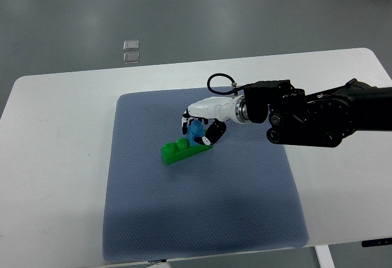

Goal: Stack blue block on green block with right hand
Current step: 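Lower the blue block onto the green block's studs and press down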

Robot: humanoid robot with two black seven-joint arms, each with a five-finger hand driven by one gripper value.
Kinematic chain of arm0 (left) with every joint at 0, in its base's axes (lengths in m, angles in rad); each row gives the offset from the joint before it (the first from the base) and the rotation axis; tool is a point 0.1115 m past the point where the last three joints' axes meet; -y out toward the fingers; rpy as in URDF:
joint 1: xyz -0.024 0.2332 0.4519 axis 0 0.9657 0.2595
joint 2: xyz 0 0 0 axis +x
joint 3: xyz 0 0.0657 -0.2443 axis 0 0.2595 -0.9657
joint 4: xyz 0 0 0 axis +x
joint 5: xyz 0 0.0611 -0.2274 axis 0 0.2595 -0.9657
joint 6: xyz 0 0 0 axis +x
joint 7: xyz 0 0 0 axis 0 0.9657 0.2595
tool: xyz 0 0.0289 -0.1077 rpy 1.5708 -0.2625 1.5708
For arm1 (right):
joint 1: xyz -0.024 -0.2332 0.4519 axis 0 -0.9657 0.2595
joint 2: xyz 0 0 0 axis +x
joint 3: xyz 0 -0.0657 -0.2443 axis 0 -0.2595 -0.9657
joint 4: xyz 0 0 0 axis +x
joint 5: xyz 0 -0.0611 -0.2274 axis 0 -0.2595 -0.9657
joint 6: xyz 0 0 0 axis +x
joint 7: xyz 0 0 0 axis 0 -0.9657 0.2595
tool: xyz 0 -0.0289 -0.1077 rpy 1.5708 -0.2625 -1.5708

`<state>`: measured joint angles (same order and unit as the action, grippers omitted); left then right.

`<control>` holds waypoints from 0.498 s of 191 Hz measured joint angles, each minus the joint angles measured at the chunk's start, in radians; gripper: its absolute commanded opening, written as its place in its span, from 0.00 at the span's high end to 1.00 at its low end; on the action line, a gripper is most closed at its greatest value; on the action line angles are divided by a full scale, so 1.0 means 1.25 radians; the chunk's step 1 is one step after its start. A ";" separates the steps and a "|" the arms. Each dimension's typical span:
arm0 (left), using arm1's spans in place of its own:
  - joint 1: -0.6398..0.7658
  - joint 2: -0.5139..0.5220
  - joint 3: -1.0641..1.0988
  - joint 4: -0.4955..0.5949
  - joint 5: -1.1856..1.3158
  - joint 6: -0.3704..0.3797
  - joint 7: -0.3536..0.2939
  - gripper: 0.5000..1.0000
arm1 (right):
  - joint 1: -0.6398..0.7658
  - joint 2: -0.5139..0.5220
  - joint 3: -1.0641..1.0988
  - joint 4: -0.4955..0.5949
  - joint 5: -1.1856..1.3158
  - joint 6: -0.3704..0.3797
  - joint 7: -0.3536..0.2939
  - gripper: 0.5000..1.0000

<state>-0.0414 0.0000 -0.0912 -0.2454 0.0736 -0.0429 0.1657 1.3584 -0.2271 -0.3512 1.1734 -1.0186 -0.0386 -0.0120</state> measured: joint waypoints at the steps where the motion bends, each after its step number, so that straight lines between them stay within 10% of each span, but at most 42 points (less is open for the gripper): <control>1: 0.000 0.000 0.000 0.000 0.000 0.000 0.000 0.00 | 0.000 0.000 0.000 0.000 0.000 0.000 0.000 0.82; 95: 0.000 0.000 0.001 -0.002 0.000 0.000 0.000 0.00 | -0.027 0.000 0.001 -0.008 -0.001 -0.023 0.005 0.82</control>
<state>-0.0410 0.0000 -0.0904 -0.2475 0.0736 -0.0429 0.1657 1.3241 -0.2270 -0.3500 1.1632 -1.0200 -0.0668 -0.0055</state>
